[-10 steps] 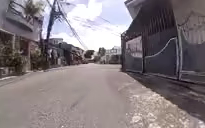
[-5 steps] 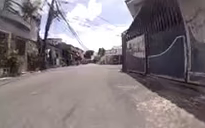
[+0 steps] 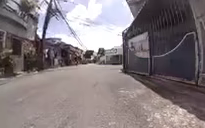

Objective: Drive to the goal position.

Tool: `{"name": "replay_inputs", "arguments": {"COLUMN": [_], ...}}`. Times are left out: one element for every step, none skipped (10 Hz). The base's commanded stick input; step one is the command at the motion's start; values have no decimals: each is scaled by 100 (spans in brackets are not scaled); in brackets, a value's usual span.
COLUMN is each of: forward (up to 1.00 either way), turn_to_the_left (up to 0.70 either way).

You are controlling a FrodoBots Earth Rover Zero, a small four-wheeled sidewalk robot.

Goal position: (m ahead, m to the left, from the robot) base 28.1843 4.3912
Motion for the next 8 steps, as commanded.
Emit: {"name": "replay_inputs", "arguments": {"forward": [70, 70, 70, 70, 70, 70, 70, 70], "turn_to_the_left": [13, 0, 0, 0, 0, 0, 0, 0]}}
